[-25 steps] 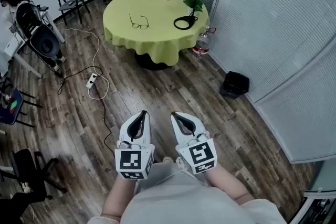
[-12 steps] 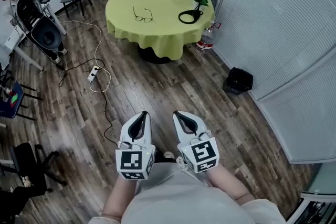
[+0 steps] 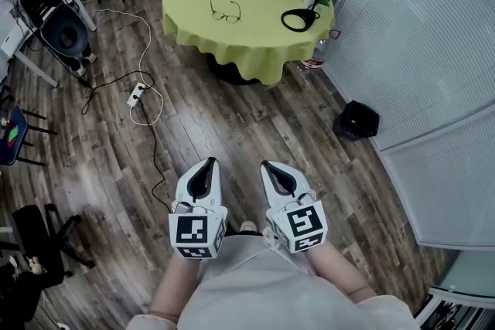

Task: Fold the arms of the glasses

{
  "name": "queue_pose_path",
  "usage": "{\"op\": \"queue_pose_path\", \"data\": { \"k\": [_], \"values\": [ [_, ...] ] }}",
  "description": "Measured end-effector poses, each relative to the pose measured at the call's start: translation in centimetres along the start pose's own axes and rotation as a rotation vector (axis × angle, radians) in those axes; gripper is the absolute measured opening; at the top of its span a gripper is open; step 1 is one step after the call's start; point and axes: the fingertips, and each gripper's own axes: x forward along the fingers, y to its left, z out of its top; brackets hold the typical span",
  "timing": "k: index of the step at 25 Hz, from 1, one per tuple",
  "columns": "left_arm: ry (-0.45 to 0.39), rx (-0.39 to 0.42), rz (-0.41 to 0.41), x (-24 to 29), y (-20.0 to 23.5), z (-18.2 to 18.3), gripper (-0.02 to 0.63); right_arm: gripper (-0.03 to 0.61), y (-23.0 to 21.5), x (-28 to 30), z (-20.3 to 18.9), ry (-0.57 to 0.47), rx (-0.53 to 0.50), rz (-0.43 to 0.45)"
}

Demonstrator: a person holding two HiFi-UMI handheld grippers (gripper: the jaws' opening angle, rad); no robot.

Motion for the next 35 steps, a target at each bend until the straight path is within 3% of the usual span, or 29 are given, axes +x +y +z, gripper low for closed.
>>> {"op": "queue_pose_path", "data": {
  "k": [14, 20, 28, 35],
  "values": [
    [-0.005, -0.001, -0.068, 14.2, 23.4, 8.3, 0.006, -0.002, 0.5, 25.1, 9.0, 0.055, -0.009, -0.099],
    [0.008, -0.006, -0.088, 18.8, 31.1, 10.4, 0.006, -0.002, 0.9, 33.0, 12.3, 0.063, 0.001, -0.133],
    [0.066, -0.035, -0.113, 26.2, 34.4, 9.6, 0.006, -0.002, -3.9, 39.1, 12.9, 0.107, 0.035, -0.187],
    [0.114, 0.017, -0.143, 35.7, 34.7, 10.9, 0.006, -0.002, -11.6, 45.9, 14.0, 0.122, 0.053, -0.200]
  ]
}}
